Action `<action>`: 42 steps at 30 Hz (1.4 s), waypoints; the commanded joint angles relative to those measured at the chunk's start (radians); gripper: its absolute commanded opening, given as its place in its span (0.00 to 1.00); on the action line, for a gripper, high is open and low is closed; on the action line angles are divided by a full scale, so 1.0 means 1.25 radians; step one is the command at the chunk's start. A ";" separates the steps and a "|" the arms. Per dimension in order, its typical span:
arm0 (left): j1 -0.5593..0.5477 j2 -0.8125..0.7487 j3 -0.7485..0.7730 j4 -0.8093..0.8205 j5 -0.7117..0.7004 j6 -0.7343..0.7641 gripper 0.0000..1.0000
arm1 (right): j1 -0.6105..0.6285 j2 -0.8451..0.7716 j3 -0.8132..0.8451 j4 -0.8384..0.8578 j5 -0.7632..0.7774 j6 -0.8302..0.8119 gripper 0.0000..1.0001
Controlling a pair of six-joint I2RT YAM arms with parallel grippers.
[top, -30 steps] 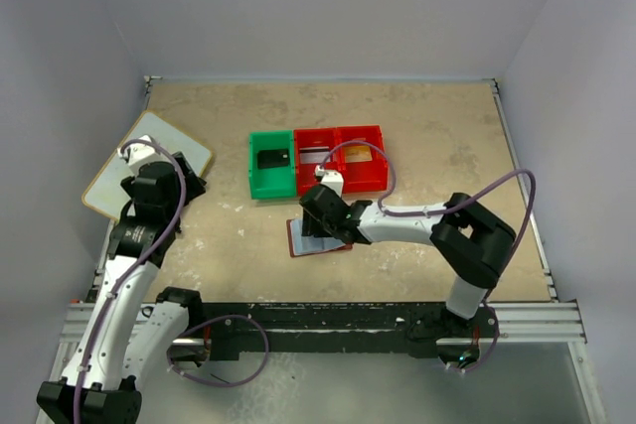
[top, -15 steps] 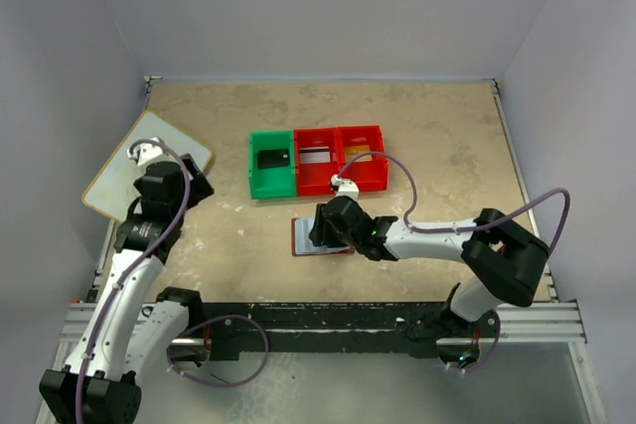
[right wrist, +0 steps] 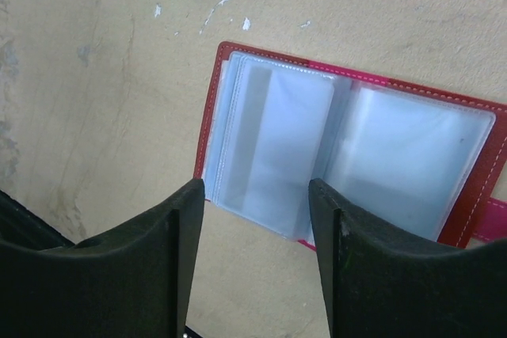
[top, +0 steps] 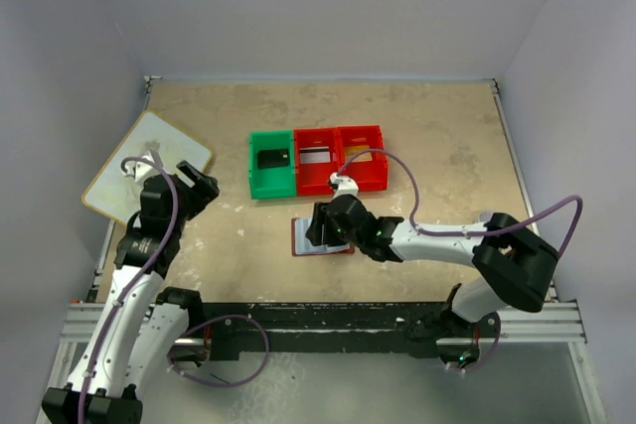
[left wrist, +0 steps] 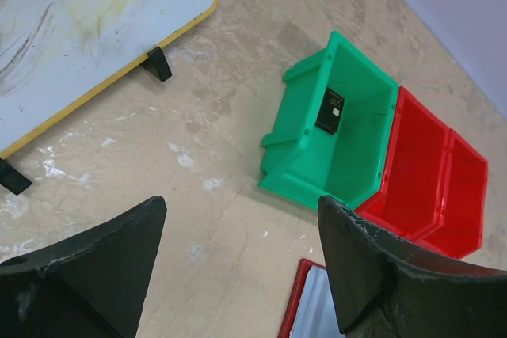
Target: Take the credit cards out of the card holder
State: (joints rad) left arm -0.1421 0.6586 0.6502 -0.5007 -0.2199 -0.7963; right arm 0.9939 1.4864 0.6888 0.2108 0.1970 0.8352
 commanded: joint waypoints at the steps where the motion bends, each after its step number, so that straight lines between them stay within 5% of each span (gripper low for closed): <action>1: 0.003 -0.042 -0.024 0.055 0.016 -0.051 0.75 | 0.001 0.034 0.106 -0.067 0.063 -0.011 0.65; 11: 0.003 -0.017 -0.045 0.054 0.070 -0.017 0.74 | 0.019 0.223 0.321 -0.352 0.192 0.052 0.69; 22: 0.003 -0.048 -0.040 0.033 0.069 -0.007 0.74 | 0.026 0.275 0.345 -0.375 0.192 0.053 0.62; 26: 0.003 -0.067 -0.049 0.041 0.088 -0.002 0.75 | 0.028 0.238 0.297 -0.324 0.154 0.051 0.52; 42: -0.039 -0.022 -0.176 0.259 0.396 -0.061 0.73 | -0.017 0.144 0.117 -0.060 -0.029 0.058 0.44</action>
State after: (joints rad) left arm -0.1501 0.6434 0.4652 -0.3077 0.1703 -0.8364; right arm 1.0084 1.7103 0.9035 0.0372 0.2554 0.8890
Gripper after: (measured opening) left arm 0.739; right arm 0.451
